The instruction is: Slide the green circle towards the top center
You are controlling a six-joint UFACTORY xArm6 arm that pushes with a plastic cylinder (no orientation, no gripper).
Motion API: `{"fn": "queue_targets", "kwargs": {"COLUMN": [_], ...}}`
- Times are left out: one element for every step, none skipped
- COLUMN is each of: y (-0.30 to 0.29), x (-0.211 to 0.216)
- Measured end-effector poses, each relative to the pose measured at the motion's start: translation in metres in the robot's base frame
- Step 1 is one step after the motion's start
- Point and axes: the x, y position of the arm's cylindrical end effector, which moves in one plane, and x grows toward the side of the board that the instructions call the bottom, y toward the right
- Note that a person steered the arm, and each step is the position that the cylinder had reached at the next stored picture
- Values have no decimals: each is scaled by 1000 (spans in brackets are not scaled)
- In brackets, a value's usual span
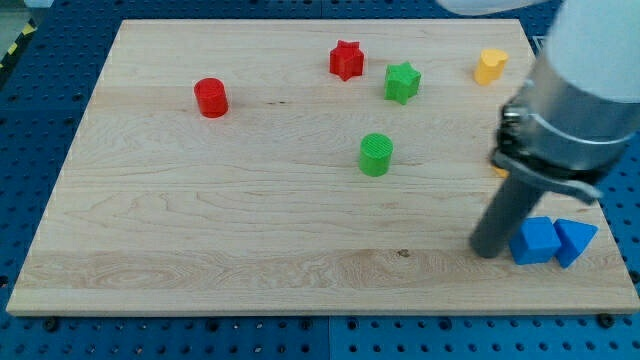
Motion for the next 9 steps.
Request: {"fn": "queue_targets", "kwargs": {"y": [-99, -198, -214, -213, -168, -102, -54, -25, -82], "x": [0, -21, -54, -115, -116, -99, -44, -71, -152]}}
